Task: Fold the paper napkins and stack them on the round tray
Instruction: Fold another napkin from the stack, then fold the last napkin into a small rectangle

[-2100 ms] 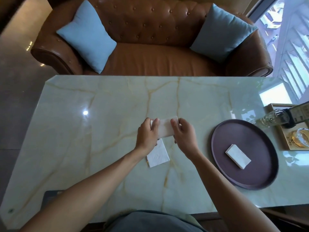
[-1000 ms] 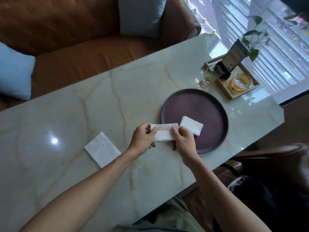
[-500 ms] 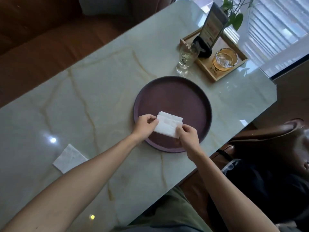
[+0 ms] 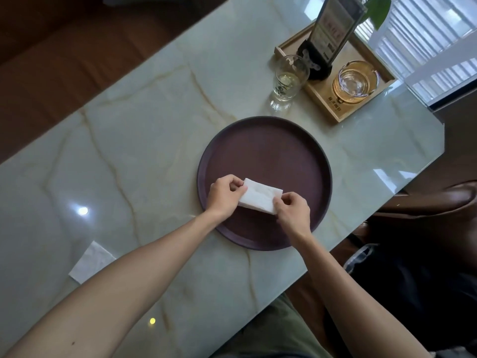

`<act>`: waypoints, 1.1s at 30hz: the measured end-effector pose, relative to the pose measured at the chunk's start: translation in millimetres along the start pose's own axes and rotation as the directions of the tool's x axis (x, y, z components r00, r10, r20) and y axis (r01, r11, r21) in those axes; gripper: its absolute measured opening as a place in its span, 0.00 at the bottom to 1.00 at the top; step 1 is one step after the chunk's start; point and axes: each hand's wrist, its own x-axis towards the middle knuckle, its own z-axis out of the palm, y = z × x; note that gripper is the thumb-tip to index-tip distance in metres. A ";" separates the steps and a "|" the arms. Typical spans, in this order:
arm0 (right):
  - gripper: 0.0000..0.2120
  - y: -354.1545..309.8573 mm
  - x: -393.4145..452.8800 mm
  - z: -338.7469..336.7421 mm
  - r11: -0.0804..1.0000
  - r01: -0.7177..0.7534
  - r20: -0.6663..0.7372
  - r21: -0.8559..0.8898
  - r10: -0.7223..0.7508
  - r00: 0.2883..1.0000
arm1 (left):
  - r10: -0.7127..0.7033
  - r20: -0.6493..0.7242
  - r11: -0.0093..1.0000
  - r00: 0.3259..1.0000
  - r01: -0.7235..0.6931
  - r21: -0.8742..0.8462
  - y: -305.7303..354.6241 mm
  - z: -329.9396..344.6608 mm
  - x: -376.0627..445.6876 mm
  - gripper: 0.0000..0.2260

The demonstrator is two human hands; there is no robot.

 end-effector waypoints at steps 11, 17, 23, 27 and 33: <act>0.08 3.8 6.1 6.5 0.999 -0.026 -0.052 -0.029 0.025 0.998 | 0.017 0.054 0.997 0.998 -0.021 0.073 -13.1 0.1 6.2 0.07; 0.09 -0.8 2.1 6.9 0.992 -0.063 -0.121 -0.109 0.050 0.991 | -0.032 -0.018 0.997 0.999 0.033 0.065 -12.4 -1.1 2.7 0.10; 0.10 -29.1 -20.8 5.1 0.992 0.038 -0.256 -0.122 -0.069 0.964 | -0.056 -0.106 0.998 0.993 0.060 0.033 -33.5 -31.8 -17.0 0.05; 0.08 -64.4 -49.2 29.8 0.965 0.244 -0.160 -0.097 -0.257 0.953 | -0.141 -0.188 0.990 0.972 0.136 -0.041 -72.7 -75.2 -43.8 0.04; 0.09 -81.7 -103.3 114.1 0.864 0.460 0.257 -0.205 -0.406 0.877 | -0.371 -0.285 0.913 0.884 0.290 -0.287 -164.2 -145.7 -106.9 0.05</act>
